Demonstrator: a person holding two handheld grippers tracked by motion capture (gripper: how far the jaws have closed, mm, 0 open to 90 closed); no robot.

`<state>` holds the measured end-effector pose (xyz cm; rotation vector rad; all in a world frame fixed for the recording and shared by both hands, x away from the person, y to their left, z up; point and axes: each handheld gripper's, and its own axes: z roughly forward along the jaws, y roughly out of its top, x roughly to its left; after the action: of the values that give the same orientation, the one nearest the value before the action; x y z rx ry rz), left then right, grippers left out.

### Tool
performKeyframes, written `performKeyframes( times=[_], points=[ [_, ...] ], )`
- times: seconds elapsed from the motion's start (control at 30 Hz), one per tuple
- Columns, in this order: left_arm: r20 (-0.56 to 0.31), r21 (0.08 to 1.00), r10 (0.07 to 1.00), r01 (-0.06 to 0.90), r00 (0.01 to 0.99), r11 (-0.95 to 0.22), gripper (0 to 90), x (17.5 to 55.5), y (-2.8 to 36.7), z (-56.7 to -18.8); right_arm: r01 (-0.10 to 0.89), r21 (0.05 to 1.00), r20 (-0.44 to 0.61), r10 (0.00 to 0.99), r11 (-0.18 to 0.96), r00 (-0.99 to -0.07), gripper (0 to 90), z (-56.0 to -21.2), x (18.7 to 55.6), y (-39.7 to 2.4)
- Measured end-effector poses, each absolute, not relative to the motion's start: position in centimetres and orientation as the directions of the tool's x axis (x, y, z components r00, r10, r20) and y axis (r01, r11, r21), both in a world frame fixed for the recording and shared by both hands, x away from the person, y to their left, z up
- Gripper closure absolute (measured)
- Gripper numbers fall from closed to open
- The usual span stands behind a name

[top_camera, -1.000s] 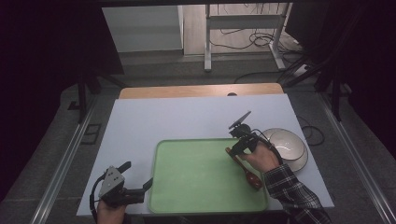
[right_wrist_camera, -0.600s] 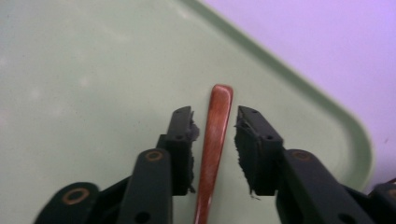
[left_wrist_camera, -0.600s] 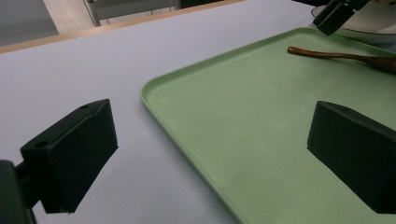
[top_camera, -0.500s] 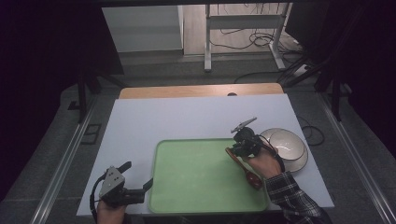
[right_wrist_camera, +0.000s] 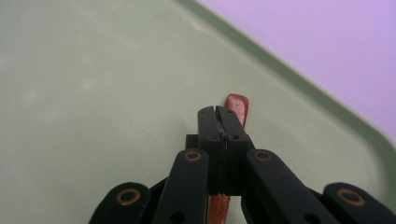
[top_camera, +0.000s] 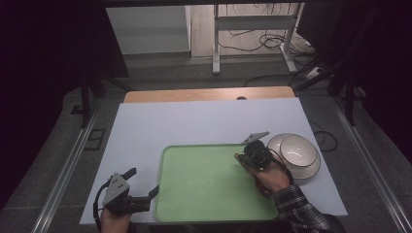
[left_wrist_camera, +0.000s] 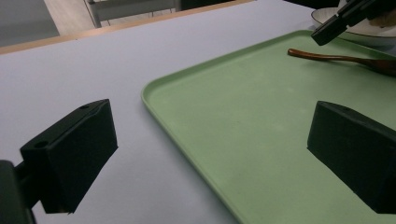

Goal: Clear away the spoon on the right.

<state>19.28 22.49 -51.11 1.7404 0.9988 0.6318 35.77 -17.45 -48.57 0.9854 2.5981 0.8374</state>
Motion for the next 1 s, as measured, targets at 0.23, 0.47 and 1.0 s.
performKeyframes(
  times=[0.23,0.47,1.0],
  points=[
    [-0.033,0.928,0.849,0.332,0.527,-0.17,1.3,19.3,22.5,-51.1,0.529,0.576,-0.032,0.664,0.623,-0.747,89.9,-49.6,35.8,-17.1],
    [-0.032,0.928,0.849,0.331,0.527,-0.17,1.3,19.2,22.5,-51.1,0.529,0.55,-0.05,0.657,0.647,-0.752,89.9,-50.3,35.8,-16.8],
    [-0.029,0.928,0.85,0.331,0.526,-0.174,1.3,19.2,22.5,-51.1,0.596,0.529,-0.068,0.731,0.604,-0.679,89.9,-50.3,36.8,-19.1]
  ],
)
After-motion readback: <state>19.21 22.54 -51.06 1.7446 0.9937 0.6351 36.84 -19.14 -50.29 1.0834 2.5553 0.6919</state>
